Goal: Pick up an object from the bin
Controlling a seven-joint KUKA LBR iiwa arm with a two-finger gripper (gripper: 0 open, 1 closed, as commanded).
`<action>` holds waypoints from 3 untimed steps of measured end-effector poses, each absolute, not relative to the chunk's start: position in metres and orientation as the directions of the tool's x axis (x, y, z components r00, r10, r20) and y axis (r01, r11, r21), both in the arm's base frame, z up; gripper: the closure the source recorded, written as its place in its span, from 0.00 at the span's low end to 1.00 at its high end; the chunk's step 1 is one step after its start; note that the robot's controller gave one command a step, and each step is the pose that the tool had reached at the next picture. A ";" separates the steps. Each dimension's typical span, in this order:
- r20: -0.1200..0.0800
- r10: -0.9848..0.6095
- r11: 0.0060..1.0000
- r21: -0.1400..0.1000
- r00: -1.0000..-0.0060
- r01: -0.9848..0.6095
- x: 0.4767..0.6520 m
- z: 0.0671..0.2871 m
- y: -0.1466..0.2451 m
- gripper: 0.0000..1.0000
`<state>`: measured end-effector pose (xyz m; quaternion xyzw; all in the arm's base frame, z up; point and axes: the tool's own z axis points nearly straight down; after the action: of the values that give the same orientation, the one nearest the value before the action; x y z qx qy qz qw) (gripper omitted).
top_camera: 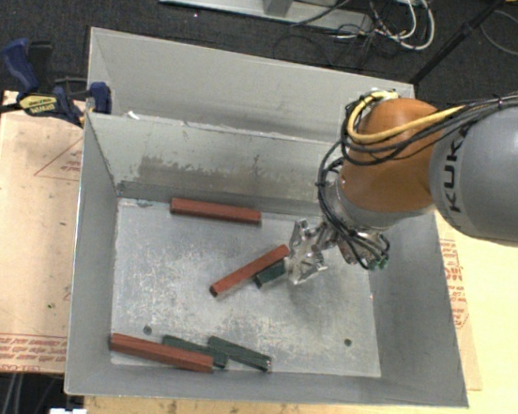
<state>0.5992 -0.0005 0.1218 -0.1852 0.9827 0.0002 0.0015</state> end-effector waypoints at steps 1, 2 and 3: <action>-0.002 -0.315 0.949 0.001 -0.949 -0.315 0.617 0.189 -0.002 1.00; -0.006 -0.298 0.955 0.000 -0.955 -0.298 0.620 0.202 -0.002 1.00; -0.003 -0.384 0.923 0.000 -0.923 -0.384 0.606 0.234 0.000 1.00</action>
Offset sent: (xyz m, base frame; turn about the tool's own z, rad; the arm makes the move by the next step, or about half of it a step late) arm 0.0177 0.0031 0.0322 0.2768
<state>0.6063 -0.0003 0.2344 -0.1958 0.9806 0.0002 0.0015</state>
